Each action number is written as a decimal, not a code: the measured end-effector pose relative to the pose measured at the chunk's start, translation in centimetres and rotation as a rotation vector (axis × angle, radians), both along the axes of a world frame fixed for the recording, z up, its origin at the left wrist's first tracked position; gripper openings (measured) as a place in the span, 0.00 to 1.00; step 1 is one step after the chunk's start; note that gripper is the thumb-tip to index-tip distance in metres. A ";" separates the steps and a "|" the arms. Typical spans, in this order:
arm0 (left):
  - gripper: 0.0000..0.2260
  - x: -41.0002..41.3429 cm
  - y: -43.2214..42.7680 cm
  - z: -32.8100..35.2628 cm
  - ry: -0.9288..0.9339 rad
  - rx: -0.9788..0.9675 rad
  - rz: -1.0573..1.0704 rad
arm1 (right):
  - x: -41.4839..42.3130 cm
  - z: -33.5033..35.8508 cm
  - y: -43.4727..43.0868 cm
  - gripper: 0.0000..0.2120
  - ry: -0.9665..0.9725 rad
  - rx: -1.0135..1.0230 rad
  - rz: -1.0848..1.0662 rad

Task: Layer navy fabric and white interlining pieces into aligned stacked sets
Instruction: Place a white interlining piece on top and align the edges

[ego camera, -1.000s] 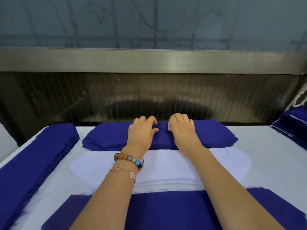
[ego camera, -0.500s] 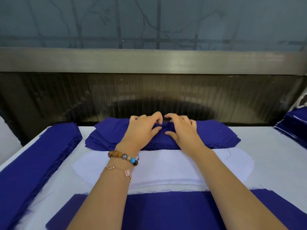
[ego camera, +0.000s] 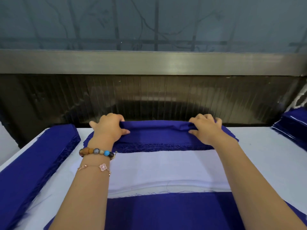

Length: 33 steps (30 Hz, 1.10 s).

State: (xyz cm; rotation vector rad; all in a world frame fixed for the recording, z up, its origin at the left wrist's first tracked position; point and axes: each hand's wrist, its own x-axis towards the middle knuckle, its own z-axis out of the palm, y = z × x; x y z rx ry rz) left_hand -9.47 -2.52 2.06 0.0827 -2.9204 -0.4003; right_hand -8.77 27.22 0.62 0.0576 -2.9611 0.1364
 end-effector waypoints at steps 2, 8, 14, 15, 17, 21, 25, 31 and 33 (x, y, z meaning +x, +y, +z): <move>0.10 0.1 -0.5 0.0 -0.014 -0.002 0.040 | 0.2 0.2 1.1 0.15 -0.011 -0.011 -0.068; 0.13 0.3 -1.4 -0.1 -0.050 0.055 0.243 | 0.6 0.2 4.0 0.13 0.036 -0.085 -0.308; 0.16 0.4 -2.0 -1.1 0.018 0.103 0.436 | 0.8 -0.6 5.5 0.18 0.051 -0.305 -0.494; 0.17 0.4 -2.0 -1.3 0.026 0.148 0.441 | 0.8 -0.8 5.6 0.18 0.052 -0.340 -0.506; 0.17 0.1 -2.2 -1.7 0.038 0.258 0.413 | 0.8 -1.1 5.7 0.18 0.051 -0.414 -0.508; 0.16 -0.2 -2.3 -2.4 0.086 0.295 0.373 | 0.7 -1.4 5.5 0.17 0.070 -0.504 -0.485; 0.15 0.2 -1.7 -2.9 0.118 0.221 0.352 | 0.8 -1.9 4.8 0.14 0.104 -0.441 -0.486; 0.12 1.6 -1.2 -1.9 0.209 0.158 0.238 | 2.2 -1.6 3.8 0.08 0.242 -0.239 -0.397; 0.10 2.1 -1.5 -0.8 0.274 0.252 0.225 | 2.9 -1.1 4.1 0.06 0.312 -0.391 -0.405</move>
